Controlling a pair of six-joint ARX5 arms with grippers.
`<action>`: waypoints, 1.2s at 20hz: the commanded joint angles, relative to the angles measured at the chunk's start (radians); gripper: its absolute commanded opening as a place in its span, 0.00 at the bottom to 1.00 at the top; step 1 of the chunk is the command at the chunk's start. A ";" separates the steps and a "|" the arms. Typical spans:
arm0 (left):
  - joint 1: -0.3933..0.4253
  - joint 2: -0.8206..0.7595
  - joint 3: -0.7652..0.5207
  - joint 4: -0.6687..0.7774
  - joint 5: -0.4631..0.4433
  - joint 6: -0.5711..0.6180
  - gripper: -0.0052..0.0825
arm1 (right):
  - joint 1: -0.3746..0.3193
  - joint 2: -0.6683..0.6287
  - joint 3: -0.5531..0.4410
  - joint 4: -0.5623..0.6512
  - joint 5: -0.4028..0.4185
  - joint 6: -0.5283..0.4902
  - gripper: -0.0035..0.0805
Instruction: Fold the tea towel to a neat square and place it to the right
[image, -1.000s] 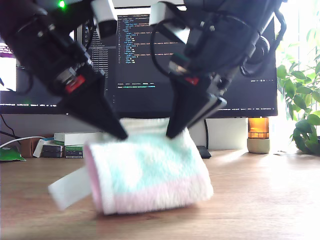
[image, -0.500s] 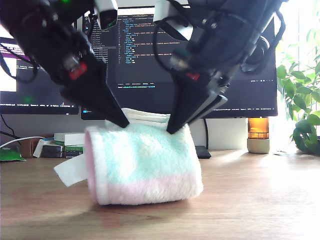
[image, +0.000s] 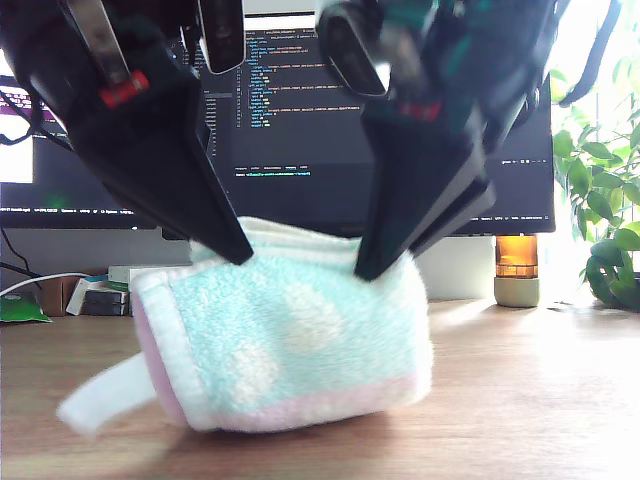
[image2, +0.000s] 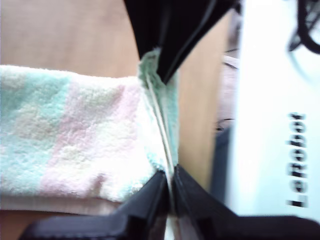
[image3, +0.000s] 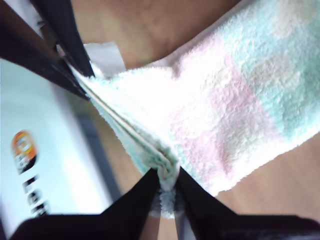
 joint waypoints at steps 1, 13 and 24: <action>0.002 0.000 -0.015 -0.079 0.027 -0.014 0.03 | -0.024 0.009 0.007 -0.076 0.045 0.003 0.03; 0.012 0.000 0.024 -0.049 -0.009 0.026 0.03 | -0.052 0.009 0.041 -0.105 0.028 0.004 0.03; 0.072 0.012 0.024 0.064 -0.035 0.093 0.03 | -0.093 0.018 0.041 0.017 0.038 0.061 0.03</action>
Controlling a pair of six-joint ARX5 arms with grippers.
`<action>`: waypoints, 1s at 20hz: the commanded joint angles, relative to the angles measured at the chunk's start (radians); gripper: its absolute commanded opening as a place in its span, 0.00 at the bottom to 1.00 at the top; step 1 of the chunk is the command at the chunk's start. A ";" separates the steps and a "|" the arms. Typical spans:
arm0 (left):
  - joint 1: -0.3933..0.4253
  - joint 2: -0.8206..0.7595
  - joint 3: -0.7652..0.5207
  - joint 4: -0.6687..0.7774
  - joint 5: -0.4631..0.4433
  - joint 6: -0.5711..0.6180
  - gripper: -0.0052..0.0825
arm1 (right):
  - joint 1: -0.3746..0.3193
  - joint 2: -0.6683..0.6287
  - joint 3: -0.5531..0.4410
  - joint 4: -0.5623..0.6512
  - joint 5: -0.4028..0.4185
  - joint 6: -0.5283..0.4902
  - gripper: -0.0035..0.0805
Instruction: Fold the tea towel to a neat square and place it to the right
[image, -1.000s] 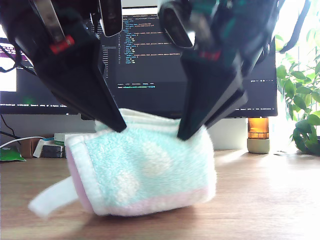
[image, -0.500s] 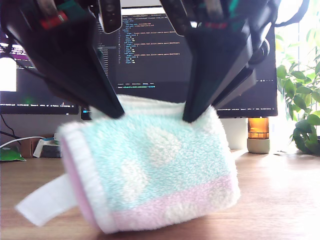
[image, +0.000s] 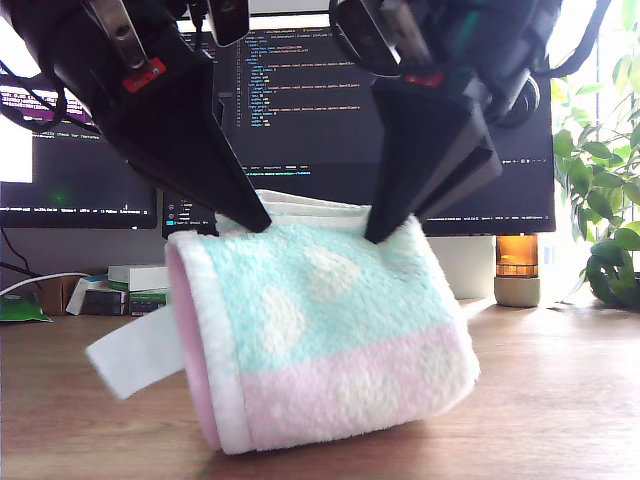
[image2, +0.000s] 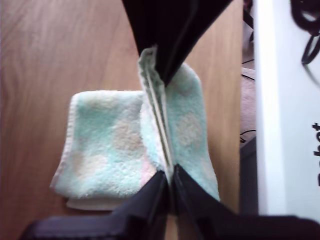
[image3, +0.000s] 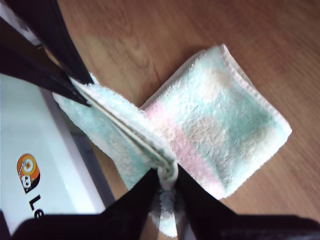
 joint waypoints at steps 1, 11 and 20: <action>0.023 0.011 -0.013 -0.010 -0.008 0.015 0.03 | -0.033 0.026 -0.019 -0.001 0.036 0.014 0.03; 0.037 0.097 -0.013 0.116 -0.058 0.042 0.03 | -0.076 0.130 0.011 0.029 0.035 0.084 0.03; 0.085 0.175 -0.013 0.237 -0.096 0.053 0.03 | -0.113 0.188 0.020 0.106 0.036 0.124 0.03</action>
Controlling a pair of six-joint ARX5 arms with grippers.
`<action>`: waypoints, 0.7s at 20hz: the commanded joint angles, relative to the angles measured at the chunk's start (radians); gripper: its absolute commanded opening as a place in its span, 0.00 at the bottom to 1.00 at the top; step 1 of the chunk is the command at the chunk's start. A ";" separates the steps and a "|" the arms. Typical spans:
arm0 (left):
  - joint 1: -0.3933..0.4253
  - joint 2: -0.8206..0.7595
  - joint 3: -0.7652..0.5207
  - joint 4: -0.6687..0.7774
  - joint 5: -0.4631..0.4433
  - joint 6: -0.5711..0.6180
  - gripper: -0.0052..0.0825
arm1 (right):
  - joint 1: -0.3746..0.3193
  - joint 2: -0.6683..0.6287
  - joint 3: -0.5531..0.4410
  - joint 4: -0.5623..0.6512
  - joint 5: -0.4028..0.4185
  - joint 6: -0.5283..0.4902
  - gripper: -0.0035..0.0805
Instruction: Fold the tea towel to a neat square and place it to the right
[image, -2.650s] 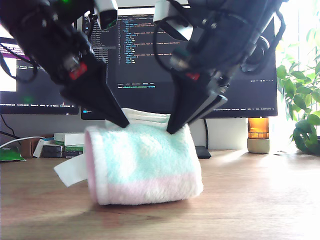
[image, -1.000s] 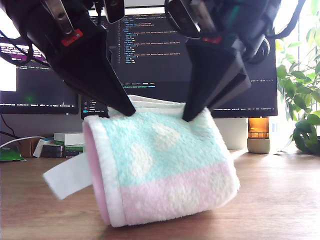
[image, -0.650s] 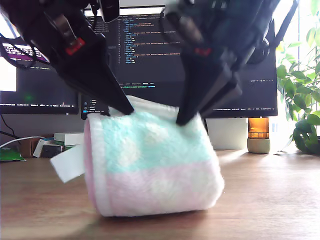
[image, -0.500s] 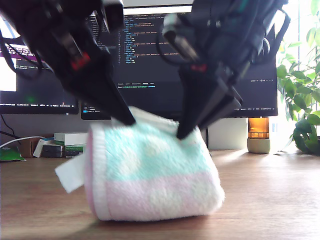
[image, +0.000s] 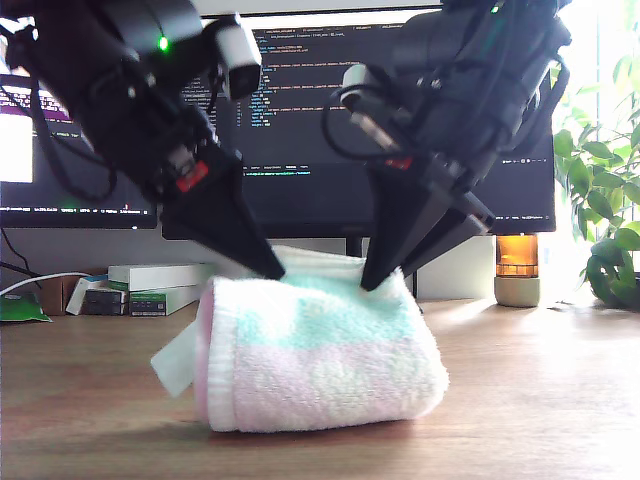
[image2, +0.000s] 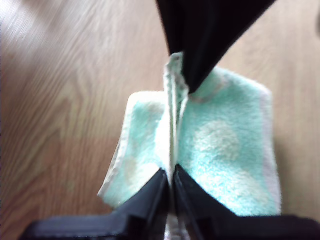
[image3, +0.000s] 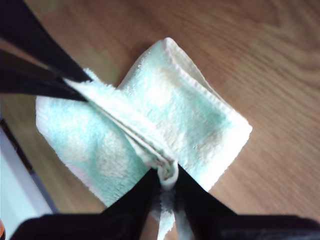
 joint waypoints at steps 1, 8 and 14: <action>0.026 0.021 -0.012 0.007 -0.013 0.013 0.03 | -0.026 0.033 -0.012 0.006 0.032 0.019 0.03; 0.034 0.096 -0.012 0.096 -0.014 0.016 0.04 | -0.026 0.146 -0.011 0.108 0.089 0.018 0.03; 0.037 0.169 -0.013 0.130 -0.075 0.016 0.06 | -0.028 0.151 -0.011 0.179 0.156 0.011 0.03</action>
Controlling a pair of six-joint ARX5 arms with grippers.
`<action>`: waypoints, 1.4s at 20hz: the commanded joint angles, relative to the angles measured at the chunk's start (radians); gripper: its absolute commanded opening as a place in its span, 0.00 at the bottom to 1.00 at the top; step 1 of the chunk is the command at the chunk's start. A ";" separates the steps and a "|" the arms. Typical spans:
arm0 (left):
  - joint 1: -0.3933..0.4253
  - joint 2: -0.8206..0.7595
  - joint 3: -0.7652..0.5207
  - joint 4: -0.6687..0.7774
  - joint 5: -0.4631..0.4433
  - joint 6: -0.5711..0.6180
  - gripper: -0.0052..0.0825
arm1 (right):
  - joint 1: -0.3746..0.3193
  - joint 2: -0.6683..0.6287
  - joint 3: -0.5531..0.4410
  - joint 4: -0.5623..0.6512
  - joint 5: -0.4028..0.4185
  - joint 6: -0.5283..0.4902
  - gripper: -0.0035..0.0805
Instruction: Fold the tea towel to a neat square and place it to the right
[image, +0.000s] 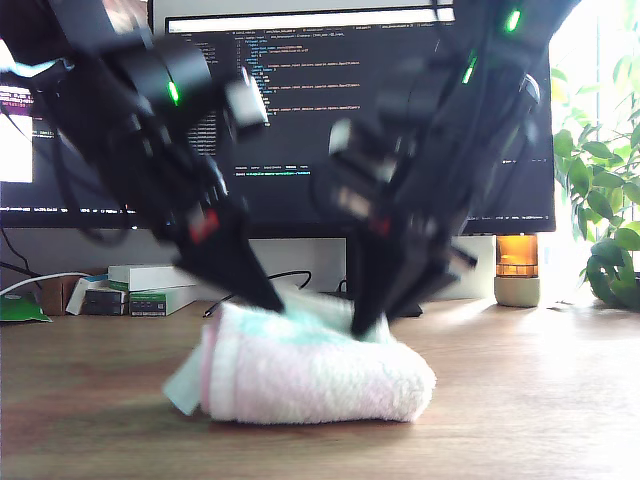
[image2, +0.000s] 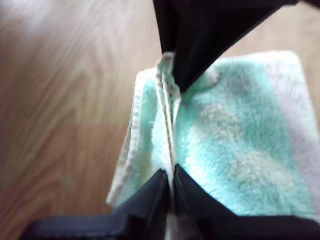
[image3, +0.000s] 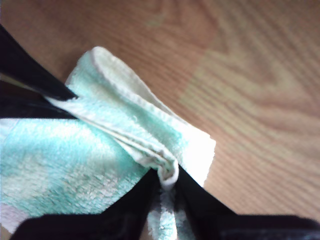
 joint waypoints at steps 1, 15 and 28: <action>0.019 0.016 -0.013 -0.009 -0.021 0.003 0.10 | -0.026 0.014 -0.015 0.001 0.037 -0.002 0.03; 0.019 0.015 0.005 0.024 -0.088 -0.069 0.24 | -0.026 0.013 0.024 -0.038 0.032 0.017 0.34; 0.053 -0.090 0.022 -0.040 -0.124 -0.093 0.08 | -0.049 0.011 0.248 -0.272 0.007 -0.002 0.29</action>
